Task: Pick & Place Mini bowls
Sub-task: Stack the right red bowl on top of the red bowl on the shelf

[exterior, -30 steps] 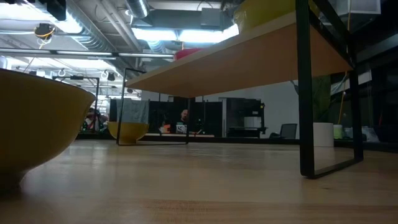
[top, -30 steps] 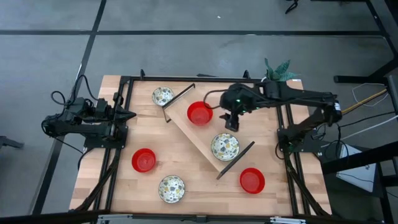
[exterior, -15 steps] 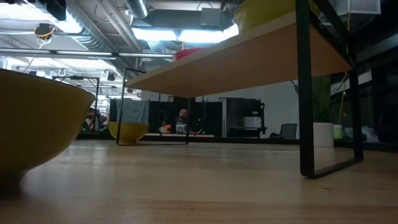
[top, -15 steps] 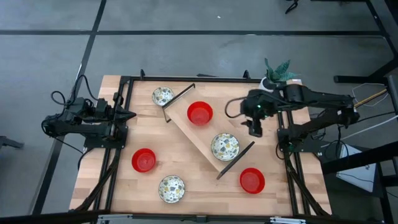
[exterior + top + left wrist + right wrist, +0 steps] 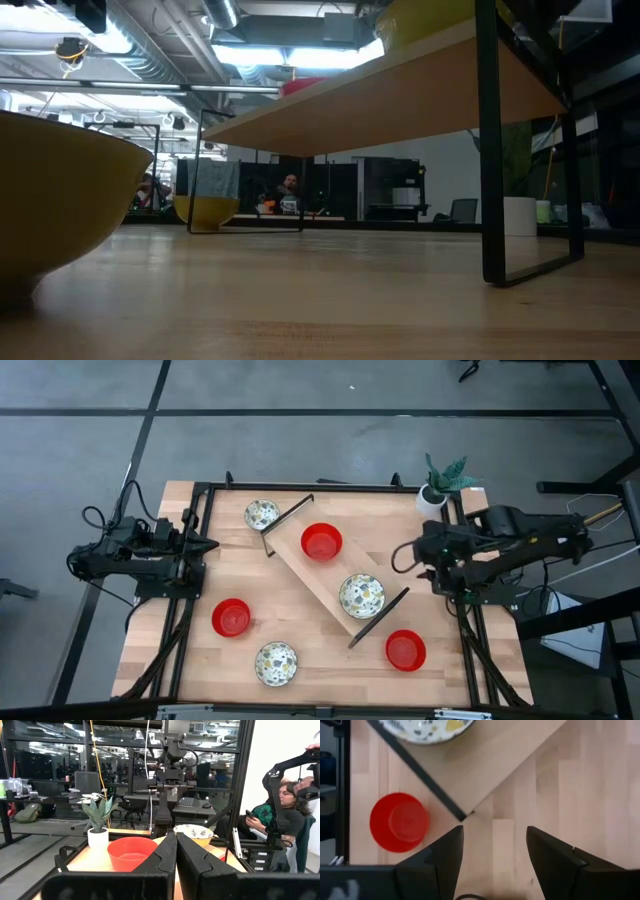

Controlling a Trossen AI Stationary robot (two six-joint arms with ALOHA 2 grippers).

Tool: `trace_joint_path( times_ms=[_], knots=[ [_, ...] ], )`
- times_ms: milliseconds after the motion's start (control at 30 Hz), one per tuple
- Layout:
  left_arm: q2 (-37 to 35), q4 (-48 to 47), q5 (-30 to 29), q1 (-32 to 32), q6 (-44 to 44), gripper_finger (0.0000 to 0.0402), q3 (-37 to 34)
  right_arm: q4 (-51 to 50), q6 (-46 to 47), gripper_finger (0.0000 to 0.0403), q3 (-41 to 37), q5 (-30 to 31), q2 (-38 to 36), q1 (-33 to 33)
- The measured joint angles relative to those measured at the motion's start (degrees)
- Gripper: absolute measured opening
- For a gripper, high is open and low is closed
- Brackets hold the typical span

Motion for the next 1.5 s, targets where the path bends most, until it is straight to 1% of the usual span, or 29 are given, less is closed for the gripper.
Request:
trace_joint_path(
  times_ms=[200,433,600,733,1133,1367,1500],
  knots=[
    [0.0,0.0,0.0,0.0,0.0,0.0004,0.0,-0.1,6.3,0.0217,-5.6,0.0,-1.8,4.2],
    [0.0,0.0,0.0,0.0,0.0,0.0004,0.0,0.7,19.8,0.0217,-9.8,-1.2,-0.4,9.8],
    [0.0,0.0,0.0,0.0,0.0,0.0004,0.0,1.4,30.1,0.0216,-9.9,-1.2,2.3,14.5],
    [0.0,0.0,0.0,0.0,0.0,0.0004,0.0,2.8,36.2,0.0216,-9.9,-1.5,4.9,18.6],
    [0.0,0.0,0.0,0.0,0.0,0.0004,0.0,7.3,47.9,0.0216,-9.9,-1.5,9.5,29.3],
    [0.0,0.0,0.0,0.0,0.0,0.0004,0.0,7.4,60.7,0.0216,-9.9,-1.4,12.4,33.4],
    [0.0,0.0,0.0,0.0,0.0,0.0004,0.0,7.4,65.4,0.0216,-9.9,-1.3,13.8,34.7]
  ],
)
